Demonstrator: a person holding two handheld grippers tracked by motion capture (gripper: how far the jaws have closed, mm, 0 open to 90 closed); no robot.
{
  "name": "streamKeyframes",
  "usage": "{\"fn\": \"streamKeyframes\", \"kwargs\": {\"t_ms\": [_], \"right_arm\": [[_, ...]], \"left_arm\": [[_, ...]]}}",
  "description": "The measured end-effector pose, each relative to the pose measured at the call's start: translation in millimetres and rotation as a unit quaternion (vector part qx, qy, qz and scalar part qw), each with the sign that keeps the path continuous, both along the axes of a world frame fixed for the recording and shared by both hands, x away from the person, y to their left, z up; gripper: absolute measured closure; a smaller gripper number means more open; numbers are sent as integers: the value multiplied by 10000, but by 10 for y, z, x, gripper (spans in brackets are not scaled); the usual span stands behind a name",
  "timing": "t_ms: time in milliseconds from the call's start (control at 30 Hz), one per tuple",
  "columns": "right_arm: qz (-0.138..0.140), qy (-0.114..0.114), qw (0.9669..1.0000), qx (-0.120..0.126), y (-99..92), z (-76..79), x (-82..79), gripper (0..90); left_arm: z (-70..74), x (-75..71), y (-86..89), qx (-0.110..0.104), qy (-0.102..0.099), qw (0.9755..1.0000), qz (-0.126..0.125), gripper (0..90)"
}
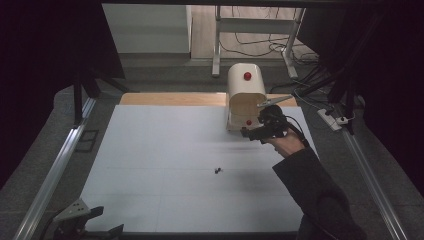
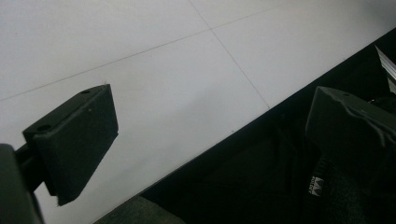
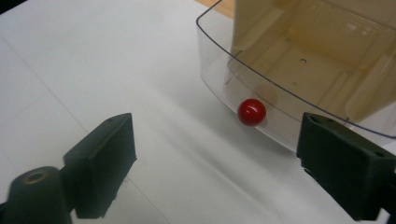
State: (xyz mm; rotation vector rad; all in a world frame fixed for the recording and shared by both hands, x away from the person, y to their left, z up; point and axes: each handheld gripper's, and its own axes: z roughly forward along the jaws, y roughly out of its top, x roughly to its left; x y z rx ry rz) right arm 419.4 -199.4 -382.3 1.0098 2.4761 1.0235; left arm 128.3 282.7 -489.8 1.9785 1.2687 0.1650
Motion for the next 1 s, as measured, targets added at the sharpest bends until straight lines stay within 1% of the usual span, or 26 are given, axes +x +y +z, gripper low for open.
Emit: {"fn": "streamKeyframes", "kwargs": {"t_ms": [100,133,200,333,633,700,767,800,833,900,967,1000], "right_arm": [[137,59,9999,-12,-2,25,21,62],[137,59,9999,-12,-2,25,21,62],[281,111,9995,10,-4,39,42,31],[371,159,9992,2,-6,51,63,14],[424,137,9990,-56,0,144,105,5],[468,122,9988,-105,6,192,130,5],[475,111,9987,-130,10,205,141,5],[475,117,9986,-190,23,231,164,5],[475,117,9986,-190,23,231,164,5],[490,56,9984,-268,48,257,209,5],[485,70,9984,-291,59,259,225,5],[500,72,9979,-394,81,250,264,6]], "left_arm": [[0,0,0,-1,0,10000,1,26],[0,0,0,-1,0,10000,3,26],[0,0,0,1,0,10000,1,26],[0,0,1,-2,-1,10000,5,26],[0,0,0,-1,-1,10000,3,26],[0,0,0,-2,-2,10000,4,26],[0,0,1,-5,0,10000,6,26],[0,0,1,-6,0,10000,5,26],[0,0,1,-5,1,10000,4,26],[0,0,1,-8,2,10000,5,26],[0,0,1,-10,1,10000,6,27],[0,0,2,-8,0,10000,3,27]]}}
